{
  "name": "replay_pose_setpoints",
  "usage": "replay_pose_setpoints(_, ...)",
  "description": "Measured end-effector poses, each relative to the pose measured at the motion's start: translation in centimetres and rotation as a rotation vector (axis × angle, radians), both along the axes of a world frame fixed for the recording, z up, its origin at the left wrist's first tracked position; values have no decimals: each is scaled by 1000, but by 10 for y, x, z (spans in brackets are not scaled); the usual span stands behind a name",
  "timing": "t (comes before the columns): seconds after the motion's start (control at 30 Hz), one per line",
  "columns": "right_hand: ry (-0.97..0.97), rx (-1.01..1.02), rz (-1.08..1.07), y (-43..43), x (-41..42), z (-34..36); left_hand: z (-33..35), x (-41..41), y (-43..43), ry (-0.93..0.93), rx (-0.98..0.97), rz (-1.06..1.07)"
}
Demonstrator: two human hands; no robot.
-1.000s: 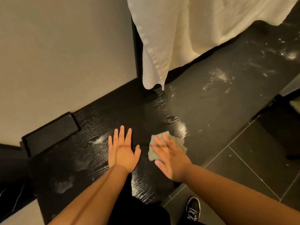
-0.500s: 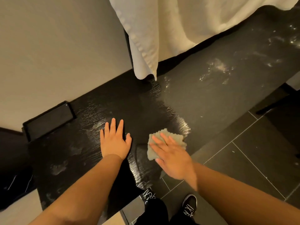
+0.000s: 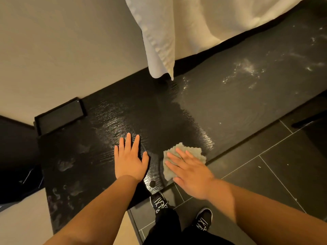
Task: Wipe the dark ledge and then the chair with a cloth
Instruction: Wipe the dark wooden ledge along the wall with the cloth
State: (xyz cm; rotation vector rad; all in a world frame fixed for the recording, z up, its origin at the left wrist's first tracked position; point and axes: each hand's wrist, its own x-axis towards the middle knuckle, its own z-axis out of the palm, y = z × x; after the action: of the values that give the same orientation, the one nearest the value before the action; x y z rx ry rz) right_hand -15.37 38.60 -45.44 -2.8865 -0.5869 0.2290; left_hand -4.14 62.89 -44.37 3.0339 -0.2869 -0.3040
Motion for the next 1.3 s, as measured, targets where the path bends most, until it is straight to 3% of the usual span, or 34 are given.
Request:
replay_pose_setpoints(0.1, -34, -3, 37, -34, 9, 0, -2, 0, -1, -14, -2, 3)
replay_pose_setpoints(0.3, -26, -14, -220, -24, 11, 3, -4, 2, -1, -35, -3, 2)
replay_pose_setpoints(0.53, 25, 36, 122, 14, -2, -6, -7, 0, 0, -54, -30, 4)
replay_pose_setpoints(0.7, 20, -1, -138, -37, 12, -7, -6, -1, 0, -52, -26, 9)
replay_pose_setpoints(0.8, 8, 2, -236, -17, 10, 2, -6, -1, -1, -60, -36, 16)
replay_pose_setpoints(0.93, 29, 9, -2, 31, -11, 6, -7, -2, -1, -66, -34, 16)
replay_pose_setpoints(1.03, 2, 49, 77, 17, -5, -2, -6, -1, -1, -66, -43, 20)
replay_pose_setpoints(1.13, -6, -26, -55, -28, 14, -12, -7, -1, -1, -68, -50, 17)
replay_pose_setpoints(1.2, 91, -111, -206, -54, 24, -6, -7, -1, 0, -73, -45, 17)
replay_pose_setpoints(1.3, 94, -90, -365, -42, 22, 4, -8, -1, 0, -77, -39, 19)
